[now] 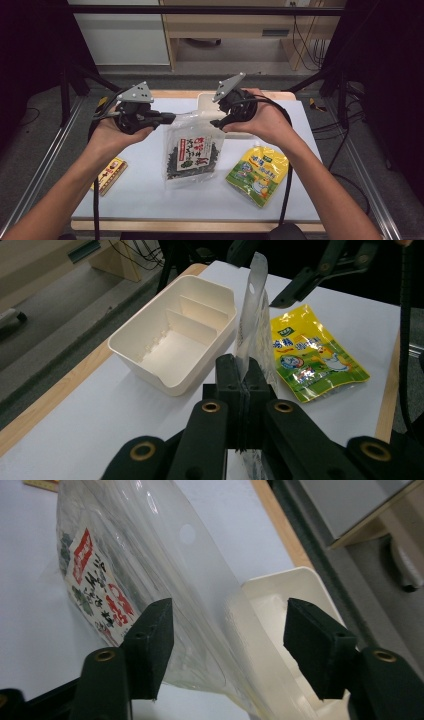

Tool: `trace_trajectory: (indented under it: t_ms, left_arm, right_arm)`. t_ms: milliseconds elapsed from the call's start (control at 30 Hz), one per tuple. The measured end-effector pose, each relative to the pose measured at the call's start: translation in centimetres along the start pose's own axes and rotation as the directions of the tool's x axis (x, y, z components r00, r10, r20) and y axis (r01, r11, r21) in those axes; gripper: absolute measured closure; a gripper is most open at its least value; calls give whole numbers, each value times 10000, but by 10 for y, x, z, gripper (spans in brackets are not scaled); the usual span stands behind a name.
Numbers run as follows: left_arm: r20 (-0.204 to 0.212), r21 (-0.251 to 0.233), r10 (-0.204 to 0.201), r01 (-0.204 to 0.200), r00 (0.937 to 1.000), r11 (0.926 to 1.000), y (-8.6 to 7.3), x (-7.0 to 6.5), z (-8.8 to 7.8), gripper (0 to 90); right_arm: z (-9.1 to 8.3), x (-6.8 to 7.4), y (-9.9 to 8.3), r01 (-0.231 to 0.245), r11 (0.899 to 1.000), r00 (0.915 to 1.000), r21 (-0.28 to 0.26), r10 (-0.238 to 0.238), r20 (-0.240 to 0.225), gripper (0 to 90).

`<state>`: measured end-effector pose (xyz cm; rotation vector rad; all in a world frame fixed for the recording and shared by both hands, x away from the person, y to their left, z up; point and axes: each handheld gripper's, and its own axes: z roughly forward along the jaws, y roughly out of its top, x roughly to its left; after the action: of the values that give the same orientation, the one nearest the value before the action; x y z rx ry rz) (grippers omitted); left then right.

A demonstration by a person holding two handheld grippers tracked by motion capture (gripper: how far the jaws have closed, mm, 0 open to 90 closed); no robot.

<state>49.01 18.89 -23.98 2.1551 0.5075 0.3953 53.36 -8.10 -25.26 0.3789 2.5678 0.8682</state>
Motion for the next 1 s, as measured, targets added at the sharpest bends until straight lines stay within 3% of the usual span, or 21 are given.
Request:
trace_trajectory:
  t_ms: [100, 267, 467, 567, 600, 633, 667, 700, 733, 833, 867, 900, 1000]
  left_arm:
    - [19, 7, 67, -67, 10000, 10000, 0, -2, -1, 892]
    - [-230, 111, 96, -94, 9997, 9999, -2, -1, -1, 891]
    - [-454, 75, -109, 112, 9989, 9999, -7, 6, 1, 889]
    - [-720, -9, -117, 117, 9973, 9999, -10, 8, 2, 867]
    - [-760, -92, -252, 246, 9968, 9997, -12, 8, 2, 831]
    - [-921, -175, -347, 332, 9951, 9993, -14, 8, 2, 711]
    - [-1134, -235, -401, 377, 9927, 9990, -16, 8, 1, 711]
    - [-1466, -705, -829, 732, 9857, 9948, -22, 9, -4, 533]
    - [-1466, -705, -829, 732, 9857, 9948, -22, 9, -4, 478]
    - [-1693, -1328, -1335, 1116, 9765, 9848, -33, 10, -15, 383]
    - [-1849, -1611, -1673, 1380, 9684, 9772, -41, 9, -20, 316]
    - [-1849, -1611, -1673, 1380, 9684, 9772, -41, 9, -20, 292]
    - [-2012, -1700, -2091, 1761, 9570, 9696, -57, 8, -25, 239]
  right_arm:
    - [8, 0, 1, 76, 9998, 9983, 201, -64, -582, 418]
    - [13, 3, 2, 233, 9992, 9942, 322, -198, -1058, 506]
    - [13, 6, 2, 340, 9984, 9874, 462, -264, -1558, 734]
    - [13, 8, 3, 311, 9984, 9841, 473, -223, -1763, 798]
    - [13, 10, 4, 286, 9987, 9831, 432, -203, -1820, 813]
    - [12, 12, 6, 270, 9988, 9819, 411, -188, -1887, 833]
    - [12, 12, 6, 270, 9988, 9819, 411, -188, -1887, 833]
    - [11, 12, 8, 139, 9991, 9814, 402, -59, -1919, 844]
    - [11, 12, 8, 139, 9991, 9814, 402, -59, -1919, 844]
    - [7, 10, 10, -208, 9993, 9809, 318, 265, -1927, 851]
    - [4, 7, 11, -389, 9987, 9803, 333, 446, -1923, 853]
    - [4, 7, 11, -389, 9987, 9803, 333, 446, -1923, 853]
    - [-4, 3, 13, -752, 9966, 9818, 332, 799, -1721, 854]
